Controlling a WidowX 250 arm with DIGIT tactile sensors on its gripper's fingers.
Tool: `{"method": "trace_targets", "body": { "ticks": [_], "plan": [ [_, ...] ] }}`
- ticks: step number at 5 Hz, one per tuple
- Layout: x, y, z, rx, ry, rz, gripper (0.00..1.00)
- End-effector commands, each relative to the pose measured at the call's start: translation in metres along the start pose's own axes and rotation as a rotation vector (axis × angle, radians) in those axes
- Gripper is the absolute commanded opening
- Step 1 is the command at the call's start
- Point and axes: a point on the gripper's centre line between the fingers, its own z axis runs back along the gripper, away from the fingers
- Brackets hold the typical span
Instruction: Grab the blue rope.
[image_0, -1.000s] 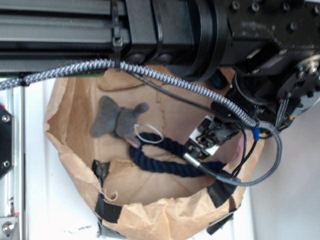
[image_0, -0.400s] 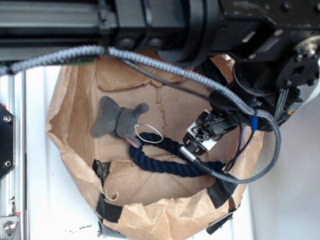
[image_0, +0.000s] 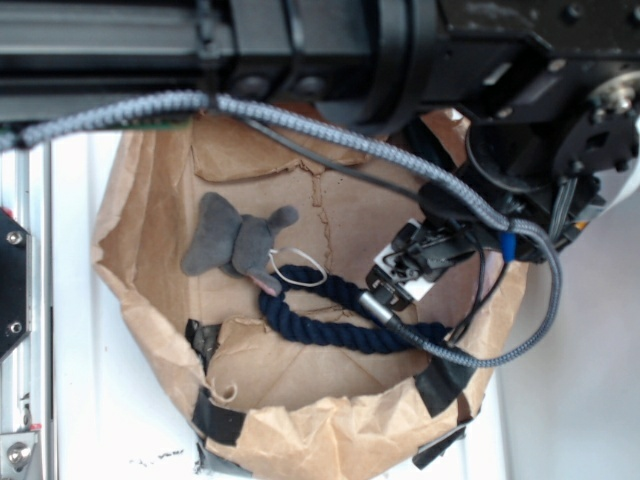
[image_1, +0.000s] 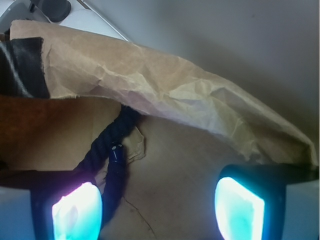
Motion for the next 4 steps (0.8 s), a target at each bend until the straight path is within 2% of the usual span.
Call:
{"method": "trace_targets", "body": {
  "ticks": [1, 2, 3, 4],
  "plan": [
    [-0.004, -0.049, 0.041, 0.119, -0.066, -0.063, 1.00],
    [-0.013, -0.060, 0.044, 0.117, -0.064, -0.071, 1.00],
    [-0.016, -0.062, 0.035, 0.083, -0.022, -0.024, 1.00],
    [-0.023, -0.081, 0.028, 0.098, -0.004, -0.048, 1.00]
  ]
}}
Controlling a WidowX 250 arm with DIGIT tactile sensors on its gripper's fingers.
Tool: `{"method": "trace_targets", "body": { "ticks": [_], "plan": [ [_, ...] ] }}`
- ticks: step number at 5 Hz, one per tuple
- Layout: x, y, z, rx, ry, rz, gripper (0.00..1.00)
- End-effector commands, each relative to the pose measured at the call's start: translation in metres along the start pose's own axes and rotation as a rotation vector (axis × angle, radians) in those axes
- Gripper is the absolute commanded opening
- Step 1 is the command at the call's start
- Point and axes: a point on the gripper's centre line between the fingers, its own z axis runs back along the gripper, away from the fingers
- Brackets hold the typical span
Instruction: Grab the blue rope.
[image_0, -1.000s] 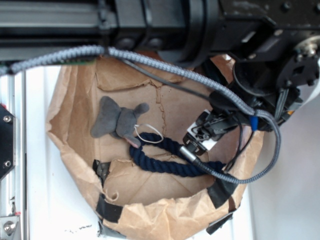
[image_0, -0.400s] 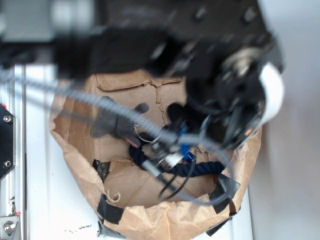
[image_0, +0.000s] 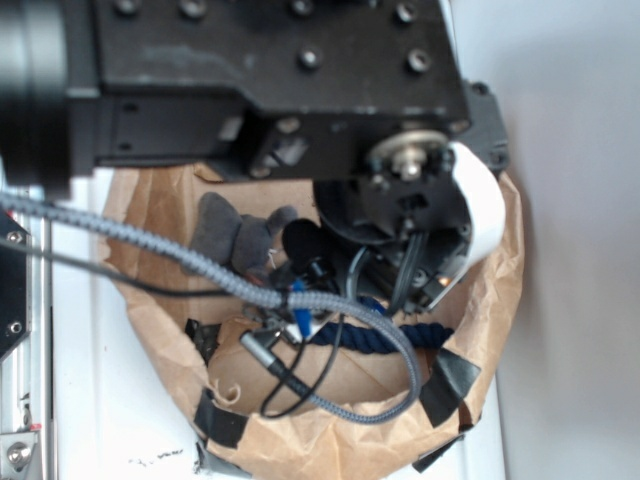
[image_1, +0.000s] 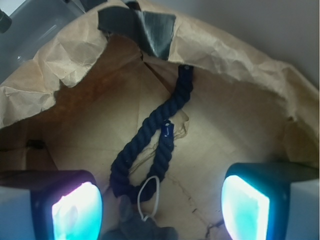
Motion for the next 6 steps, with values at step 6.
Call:
{"method": "trace_targets", "body": {
  "ticks": [6],
  "plan": [
    [-0.014, -0.061, -0.022, -0.007, -0.068, -0.068, 1.00]
  ]
}}
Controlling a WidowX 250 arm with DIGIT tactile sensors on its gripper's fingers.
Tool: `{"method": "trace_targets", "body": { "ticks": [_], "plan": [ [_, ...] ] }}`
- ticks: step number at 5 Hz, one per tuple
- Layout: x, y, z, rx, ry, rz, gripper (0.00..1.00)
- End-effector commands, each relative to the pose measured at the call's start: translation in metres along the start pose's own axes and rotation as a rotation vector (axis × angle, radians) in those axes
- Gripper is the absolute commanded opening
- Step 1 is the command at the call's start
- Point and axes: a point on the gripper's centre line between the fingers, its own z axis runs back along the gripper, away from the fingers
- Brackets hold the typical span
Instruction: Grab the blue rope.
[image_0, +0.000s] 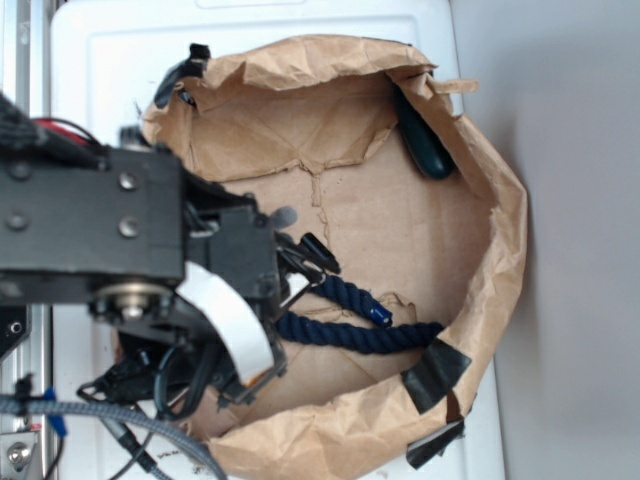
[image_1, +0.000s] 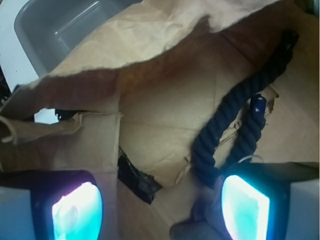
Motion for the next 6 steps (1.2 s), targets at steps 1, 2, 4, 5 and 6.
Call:
{"method": "trace_targets", "body": {
  "ticks": [1, 2, 4, 5, 6],
  "plan": [
    [0.005, 0.009, 0.007, 0.034, -0.062, -0.015, 1.00],
    [0.005, 0.009, 0.007, 0.034, -0.062, -0.015, 1.00],
    [0.005, 0.009, 0.007, 0.034, -0.062, -0.015, 1.00],
    [0.011, 0.030, 0.006, 0.073, -0.036, 0.050, 1.00],
    [0.008, 0.049, 0.008, 0.085, -0.017, 0.062, 1.00]
  ]
}}
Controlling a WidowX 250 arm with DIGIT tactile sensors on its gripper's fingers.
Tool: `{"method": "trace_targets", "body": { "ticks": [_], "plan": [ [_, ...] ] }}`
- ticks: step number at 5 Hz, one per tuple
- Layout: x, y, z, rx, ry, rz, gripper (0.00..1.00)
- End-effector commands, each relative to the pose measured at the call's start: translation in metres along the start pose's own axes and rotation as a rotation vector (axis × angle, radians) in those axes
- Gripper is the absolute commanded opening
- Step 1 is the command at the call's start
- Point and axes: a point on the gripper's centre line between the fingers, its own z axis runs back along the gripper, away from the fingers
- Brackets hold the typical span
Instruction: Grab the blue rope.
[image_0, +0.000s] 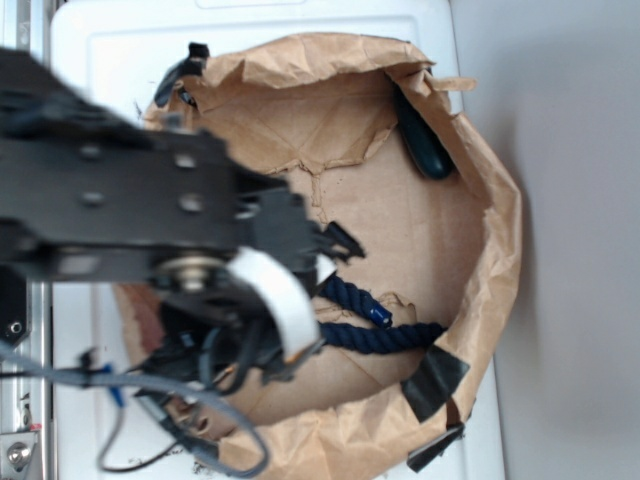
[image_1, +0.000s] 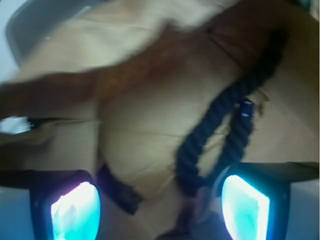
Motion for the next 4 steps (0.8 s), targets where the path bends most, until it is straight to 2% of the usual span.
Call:
{"method": "trace_targets", "body": {
  "ticks": [1, 2, 3, 4],
  "plan": [
    [0.005, 0.048, 0.021, 0.053, -0.031, 0.090, 1.00],
    [0.005, 0.061, 0.019, 0.076, -0.005, 0.126, 1.00],
    [0.003, 0.060, 0.002, 0.077, 0.034, 0.148, 1.00],
    [0.002, 0.043, -0.011, 0.052, 0.041, 0.121, 1.00]
  ]
}}
